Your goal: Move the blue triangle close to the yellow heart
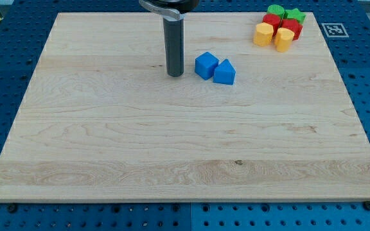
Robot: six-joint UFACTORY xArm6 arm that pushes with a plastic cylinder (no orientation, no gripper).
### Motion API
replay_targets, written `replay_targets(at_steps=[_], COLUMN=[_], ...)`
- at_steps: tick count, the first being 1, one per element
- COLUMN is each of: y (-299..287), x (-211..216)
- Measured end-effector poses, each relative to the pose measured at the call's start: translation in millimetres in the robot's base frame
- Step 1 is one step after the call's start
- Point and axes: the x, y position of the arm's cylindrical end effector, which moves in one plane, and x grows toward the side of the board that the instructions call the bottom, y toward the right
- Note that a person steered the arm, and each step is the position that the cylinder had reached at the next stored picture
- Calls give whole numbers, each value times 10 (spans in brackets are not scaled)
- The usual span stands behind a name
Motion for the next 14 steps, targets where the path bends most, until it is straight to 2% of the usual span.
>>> replay_targets(at_steps=[4, 6, 10, 11, 14], y=[572, 700, 635, 900, 971], x=[465, 436, 116, 116, 116])
